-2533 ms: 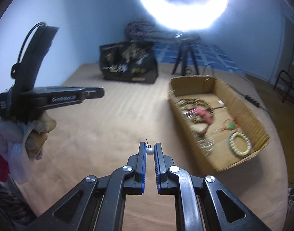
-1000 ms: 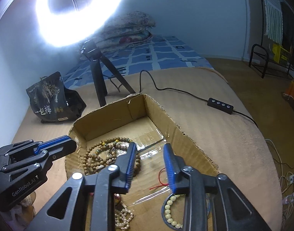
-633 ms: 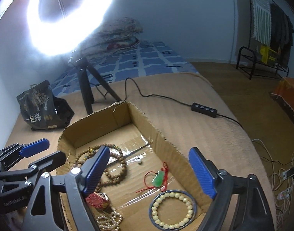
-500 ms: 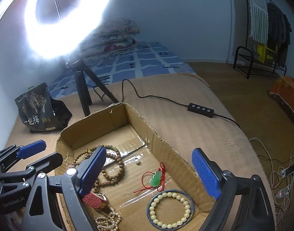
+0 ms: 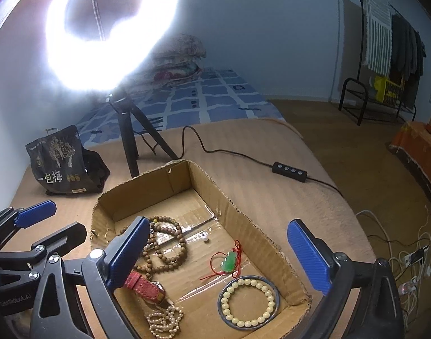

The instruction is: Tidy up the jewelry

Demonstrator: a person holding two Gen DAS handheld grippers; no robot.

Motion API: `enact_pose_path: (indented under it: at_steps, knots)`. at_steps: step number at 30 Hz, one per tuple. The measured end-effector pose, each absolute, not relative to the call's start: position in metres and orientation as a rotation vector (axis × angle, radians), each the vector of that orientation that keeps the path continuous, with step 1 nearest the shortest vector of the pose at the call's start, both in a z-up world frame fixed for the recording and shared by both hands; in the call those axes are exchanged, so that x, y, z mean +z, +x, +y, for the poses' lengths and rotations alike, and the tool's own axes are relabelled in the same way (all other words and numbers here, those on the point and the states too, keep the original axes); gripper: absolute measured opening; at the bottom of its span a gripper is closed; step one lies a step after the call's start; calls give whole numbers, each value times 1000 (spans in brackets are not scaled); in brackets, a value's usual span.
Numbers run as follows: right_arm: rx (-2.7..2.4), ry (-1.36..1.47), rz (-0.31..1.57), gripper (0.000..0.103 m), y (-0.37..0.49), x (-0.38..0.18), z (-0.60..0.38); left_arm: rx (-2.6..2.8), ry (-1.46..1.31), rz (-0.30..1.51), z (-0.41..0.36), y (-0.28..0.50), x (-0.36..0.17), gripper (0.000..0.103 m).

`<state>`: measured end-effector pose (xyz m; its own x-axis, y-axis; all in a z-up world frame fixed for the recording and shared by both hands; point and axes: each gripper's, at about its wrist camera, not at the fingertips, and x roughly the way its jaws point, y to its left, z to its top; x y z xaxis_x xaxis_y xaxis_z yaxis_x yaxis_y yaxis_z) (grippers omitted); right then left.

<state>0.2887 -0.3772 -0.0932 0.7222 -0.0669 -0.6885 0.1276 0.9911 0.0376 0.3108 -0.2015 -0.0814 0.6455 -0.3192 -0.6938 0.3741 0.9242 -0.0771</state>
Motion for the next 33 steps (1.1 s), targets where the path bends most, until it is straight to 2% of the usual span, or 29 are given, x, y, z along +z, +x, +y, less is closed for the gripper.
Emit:
enact_pose_path:
  at_steps: [25,29,33]
  knots:
    - [-114,57,667,99,206,-20,-363,-376,59,648,-158,219,-6,76]
    - [-106,34,646,100,187,-9,-353,-375,62,619,-152,199,3,81]
    - [-97,24,626,101,170,1,-343,-383,73,600,-148,181,11,81]
